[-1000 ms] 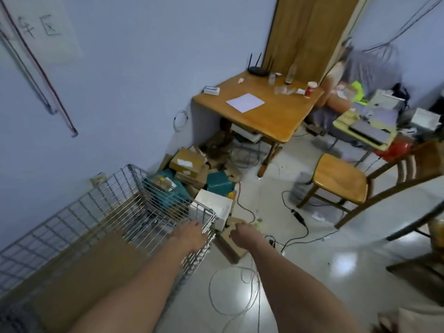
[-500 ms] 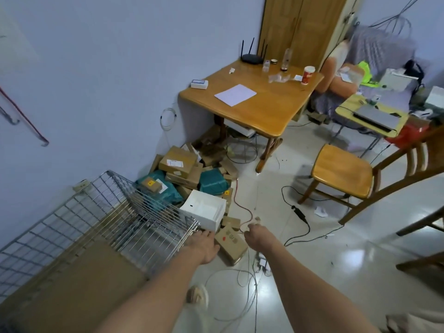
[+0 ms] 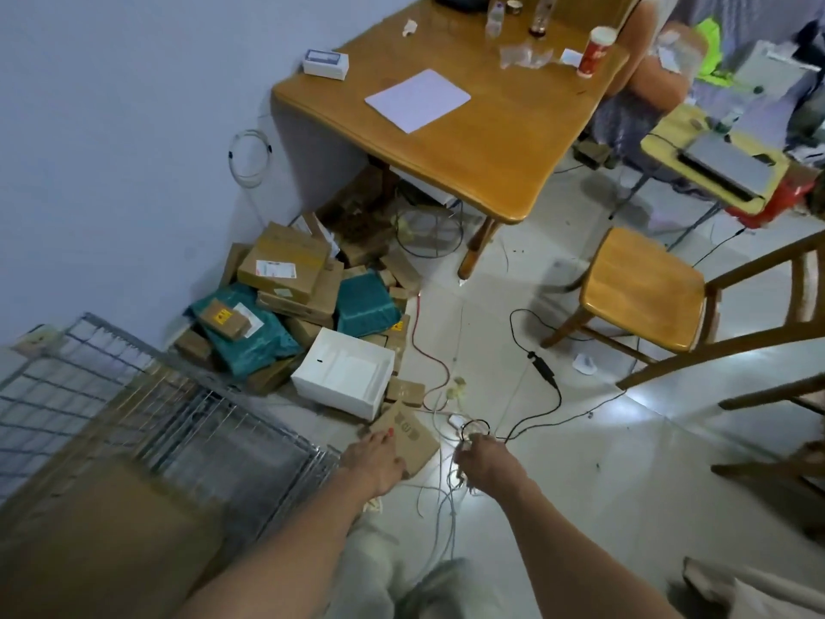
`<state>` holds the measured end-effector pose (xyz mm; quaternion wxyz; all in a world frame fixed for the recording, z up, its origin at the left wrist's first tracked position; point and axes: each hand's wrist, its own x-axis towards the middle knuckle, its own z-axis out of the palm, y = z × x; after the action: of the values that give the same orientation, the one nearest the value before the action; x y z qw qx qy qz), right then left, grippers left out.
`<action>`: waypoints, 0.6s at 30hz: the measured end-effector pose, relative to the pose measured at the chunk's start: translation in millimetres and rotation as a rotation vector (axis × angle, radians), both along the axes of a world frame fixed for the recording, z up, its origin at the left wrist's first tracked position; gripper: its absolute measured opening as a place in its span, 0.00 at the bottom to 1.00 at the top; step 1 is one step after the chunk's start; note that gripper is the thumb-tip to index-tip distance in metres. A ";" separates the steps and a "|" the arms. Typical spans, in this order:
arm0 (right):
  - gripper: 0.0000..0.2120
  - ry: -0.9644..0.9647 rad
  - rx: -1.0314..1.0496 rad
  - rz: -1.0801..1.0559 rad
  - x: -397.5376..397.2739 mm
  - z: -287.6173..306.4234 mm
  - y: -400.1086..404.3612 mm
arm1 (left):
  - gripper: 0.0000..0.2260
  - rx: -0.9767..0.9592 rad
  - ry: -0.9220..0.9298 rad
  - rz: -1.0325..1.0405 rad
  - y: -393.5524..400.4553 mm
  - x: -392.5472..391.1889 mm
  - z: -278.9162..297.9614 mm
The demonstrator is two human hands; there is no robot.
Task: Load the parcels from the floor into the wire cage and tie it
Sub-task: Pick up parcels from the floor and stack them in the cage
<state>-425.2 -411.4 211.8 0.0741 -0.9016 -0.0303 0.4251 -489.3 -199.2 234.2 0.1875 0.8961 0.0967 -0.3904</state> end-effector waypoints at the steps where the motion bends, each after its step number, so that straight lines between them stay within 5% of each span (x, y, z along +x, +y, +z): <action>1: 0.22 -0.006 0.010 0.014 8.9 7.2 7.9 | 0.25 0.000 -0.006 0.027 6.8 8.9 -2.8; 18: 0.24 0.018 0.090 0.316 160.2 23.1 97.6 | 0.19 0.076 0.017 0.387 85.5 117.9 12.6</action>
<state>-264.9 -313.8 234.9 0.0470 -0.8775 -0.1903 0.4377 -371.3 -113.7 246.8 0.2240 0.8639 0.2835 -0.3508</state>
